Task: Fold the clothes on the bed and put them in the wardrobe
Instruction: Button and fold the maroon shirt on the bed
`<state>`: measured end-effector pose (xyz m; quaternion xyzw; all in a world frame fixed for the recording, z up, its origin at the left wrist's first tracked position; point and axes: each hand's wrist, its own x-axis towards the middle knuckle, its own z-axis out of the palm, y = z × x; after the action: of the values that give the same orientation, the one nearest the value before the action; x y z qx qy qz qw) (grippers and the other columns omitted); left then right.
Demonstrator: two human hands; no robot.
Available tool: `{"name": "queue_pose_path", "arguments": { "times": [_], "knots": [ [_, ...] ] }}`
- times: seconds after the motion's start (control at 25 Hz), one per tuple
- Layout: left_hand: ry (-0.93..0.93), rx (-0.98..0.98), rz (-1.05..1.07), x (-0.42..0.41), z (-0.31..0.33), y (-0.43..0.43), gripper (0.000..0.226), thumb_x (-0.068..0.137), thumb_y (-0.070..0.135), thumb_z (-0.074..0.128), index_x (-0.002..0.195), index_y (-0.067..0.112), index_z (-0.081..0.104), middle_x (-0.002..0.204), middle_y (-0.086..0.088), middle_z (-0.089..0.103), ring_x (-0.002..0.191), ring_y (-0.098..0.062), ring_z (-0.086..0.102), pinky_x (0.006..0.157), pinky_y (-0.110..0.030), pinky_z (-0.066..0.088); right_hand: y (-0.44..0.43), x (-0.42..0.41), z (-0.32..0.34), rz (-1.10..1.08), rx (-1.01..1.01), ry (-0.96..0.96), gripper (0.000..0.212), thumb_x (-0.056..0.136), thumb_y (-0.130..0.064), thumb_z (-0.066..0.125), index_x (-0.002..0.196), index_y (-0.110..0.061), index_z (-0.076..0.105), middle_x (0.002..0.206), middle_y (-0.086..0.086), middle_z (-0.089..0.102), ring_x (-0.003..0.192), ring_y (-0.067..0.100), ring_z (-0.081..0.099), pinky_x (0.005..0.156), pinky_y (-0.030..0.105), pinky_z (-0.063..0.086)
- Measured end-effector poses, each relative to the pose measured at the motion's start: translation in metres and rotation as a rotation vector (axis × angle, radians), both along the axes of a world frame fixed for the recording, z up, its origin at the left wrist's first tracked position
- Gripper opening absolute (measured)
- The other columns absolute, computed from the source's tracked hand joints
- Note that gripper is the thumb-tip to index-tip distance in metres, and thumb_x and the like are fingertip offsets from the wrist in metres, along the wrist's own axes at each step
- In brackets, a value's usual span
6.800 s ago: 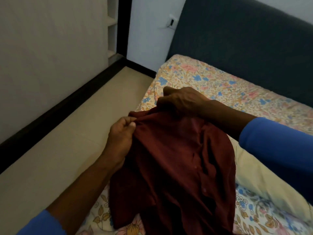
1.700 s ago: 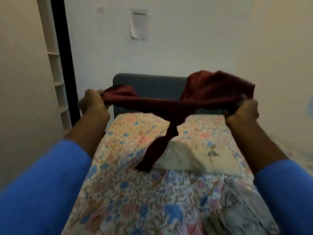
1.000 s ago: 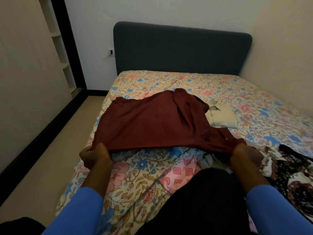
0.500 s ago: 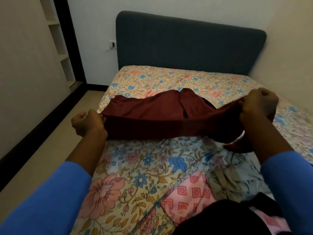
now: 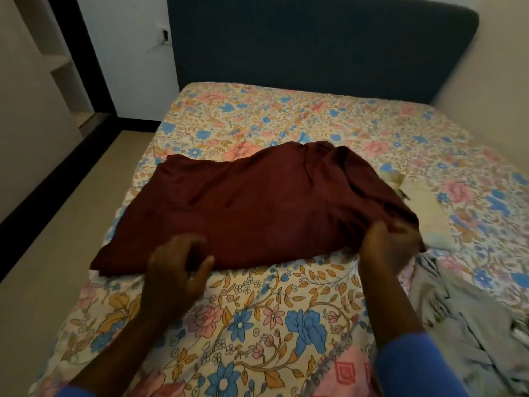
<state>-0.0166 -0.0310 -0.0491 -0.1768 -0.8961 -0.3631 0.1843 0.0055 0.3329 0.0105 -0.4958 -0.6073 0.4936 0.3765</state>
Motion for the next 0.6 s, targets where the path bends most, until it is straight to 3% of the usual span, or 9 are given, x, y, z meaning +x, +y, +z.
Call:
{"name": "queue_pose_path", "arguments": {
  "times": [0.04, 0.12, 0.24, 0.32, 0.4, 0.48, 0.56, 0.6],
  "knots": [
    [0.060, -0.170, -0.118, 0.005, -0.015, -0.001, 0.036, 0.093, 0.038, 0.063, 0.123, 0.019, 0.065, 0.120, 0.002, 0.066, 0.114, -0.017, 0.061, 0.100, -0.041, 0.045, 0.002, 0.018, -0.024, -0.105, -0.126, -0.049, 0.047, 0.084, -0.031, 0.064, 0.128, -0.016, 0.058, 0.122, 0.007, 0.060, 0.100, 0.028, 0.064, 0.088, 0.044, 0.055],
    [0.152, -0.418, -0.236, 0.005, -0.029, 0.003, 0.045, 0.095, 0.037, 0.055, 0.132, 0.015, 0.065, 0.137, -0.002, 0.064, 0.132, -0.020, 0.056, 0.115, -0.045, 0.036, 0.013, 0.038, -0.053, -0.041, -0.311, -0.092, 0.040, 0.089, -0.045, 0.064, 0.114, -0.014, 0.058, 0.114, 0.012, 0.067, 0.090, 0.029, 0.067, 0.078, 0.045, 0.057],
    [0.229, -0.558, -0.249, -0.001, -0.039, 0.020, 0.049, 0.097, 0.020, 0.056, 0.145, 0.008, 0.055, 0.149, -0.011, 0.055, 0.141, -0.026, 0.050, 0.119, -0.047, 0.036, 0.033, 0.031, -0.053, 0.253, -0.462, 0.008, 0.057, 0.093, -0.067, 0.058, 0.096, -0.011, 0.064, 0.080, 0.009, 0.069, 0.048, 0.014, 0.051, 0.046, 0.026, 0.041],
    [0.217, -0.644, -0.249, -0.001, -0.043, 0.031, 0.064, 0.087, 0.008, 0.073, 0.147, 0.004, 0.051, 0.149, -0.016, 0.055, 0.138, -0.030, 0.054, 0.114, -0.045, 0.042, 0.039, 0.021, -0.052, 0.269, -0.412, 0.038, 0.049, 0.094, -0.057, 0.067, 0.095, -0.008, 0.066, 0.079, 0.012, 0.070, 0.043, 0.013, 0.053, 0.041, 0.024, 0.039],
    [0.182, -0.712, -0.254, -0.002, -0.041, 0.036, 0.082, 0.062, 0.003, 0.092, 0.137, 0.000, 0.060, 0.136, -0.020, 0.064, 0.122, -0.031, 0.066, 0.100, -0.042, 0.051, 0.043, 0.014, -0.052, 0.198, -0.293, 0.071, 0.029, 0.095, -0.037, 0.072, 0.082, -0.013, 0.063, 0.087, 0.013, 0.073, 0.059, 0.023, 0.067, 0.049, 0.032, 0.053],
    [0.157, -0.798, -0.272, -0.002, -0.033, 0.036, 0.090, 0.042, 0.005, 0.101, 0.126, 0.000, 0.068, 0.123, -0.019, 0.072, 0.107, -0.028, 0.074, 0.087, -0.036, 0.057, 0.054, 0.013, -0.047, 0.056, -0.162, 0.073, 0.029, 0.095, -0.033, 0.070, 0.070, -0.020, 0.062, 0.084, 0.008, 0.072, 0.082, 0.032, 0.072, 0.071, 0.046, 0.062],
    [0.185, -0.829, -0.302, -0.007, -0.027, 0.032, 0.086, 0.044, 0.011, 0.102, 0.124, 0.002, 0.071, 0.120, -0.016, 0.073, 0.103, -0.024, 0.075, 0.084, -0.033, 0.059, 0.068, 0.016, -0.034, -0.046, -0.091, 0.062, 0.030, 0.096, -0.035, 0.068, 0.069, -0.021, 0.063, 0.088, 0.007, 0.072, 0.096, 0.036, 0.072, 0.085, 0.049, 0.060],
    [0.203, -0.797, -0.316, -0.009, -0.028, 0.028, 0.078, 0.055, 0.015, 0.098, 0.127, 0.004, 0.069, 0.123, -0.015, 0.072, 0.107, -0.024, 0.074, 0.087, -0.033, 0.058, 0.069, 0.017, -0.032, -0.069, -0.093, 0.039, 0.023, 0.097, -0.036, 0.065, 0.079, -0.020, 0.067, 0.099, 0.010, 0.073, 0.103, 0.036, 0.070, 0.090, 0.049, 0.058]
  ]
}}
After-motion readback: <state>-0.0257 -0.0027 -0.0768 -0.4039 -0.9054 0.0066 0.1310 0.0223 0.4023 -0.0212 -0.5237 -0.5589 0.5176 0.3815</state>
